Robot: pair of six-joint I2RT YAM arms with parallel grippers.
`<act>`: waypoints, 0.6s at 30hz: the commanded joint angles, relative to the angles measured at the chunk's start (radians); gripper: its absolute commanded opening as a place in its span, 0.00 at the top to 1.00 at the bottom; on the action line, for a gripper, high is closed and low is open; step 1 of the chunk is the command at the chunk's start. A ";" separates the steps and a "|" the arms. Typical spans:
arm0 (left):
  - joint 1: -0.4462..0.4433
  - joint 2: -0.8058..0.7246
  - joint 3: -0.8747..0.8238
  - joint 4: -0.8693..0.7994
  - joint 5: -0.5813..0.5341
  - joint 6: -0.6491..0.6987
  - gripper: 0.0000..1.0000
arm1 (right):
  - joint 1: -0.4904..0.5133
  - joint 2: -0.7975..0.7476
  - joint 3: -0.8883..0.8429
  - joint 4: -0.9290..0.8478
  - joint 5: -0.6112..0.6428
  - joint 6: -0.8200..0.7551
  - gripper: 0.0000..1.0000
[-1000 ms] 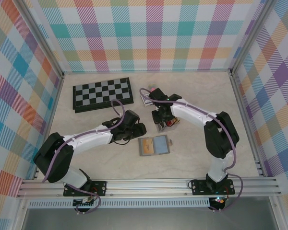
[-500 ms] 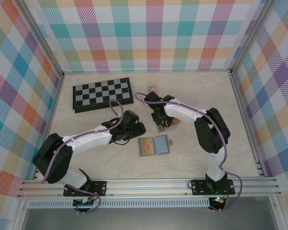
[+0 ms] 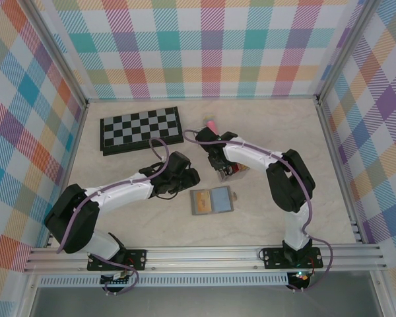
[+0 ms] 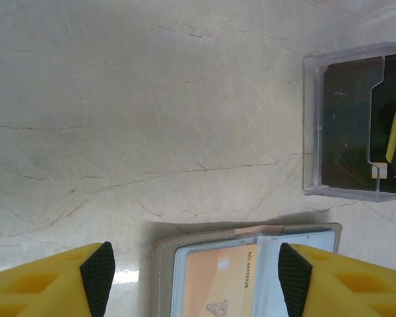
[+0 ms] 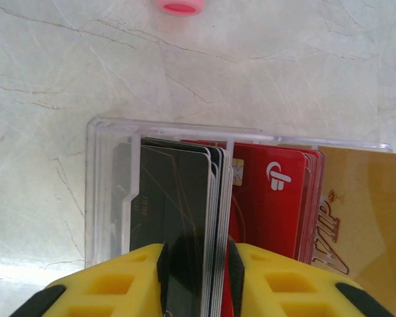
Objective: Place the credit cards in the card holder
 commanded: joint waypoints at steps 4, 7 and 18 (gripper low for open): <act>0.011 -0.020 -0.013 0.002 -0.014 -0.004 0.32 | -0.002 -0.047 0.009 -0.022 0.020 -0.010 0.72; 0.010 -0.017 -0.011 0.003 -0.010 -0.004 0.32 | -0.002 -0.055 0.004 -0.020 0.023 -0.012 0.76; 0.009 -0.004 -0.009 0.003 -0.005 -0.004 0.32 | -0.002 -0.093 -0.003 -0.031 -0.018 0.002 0.90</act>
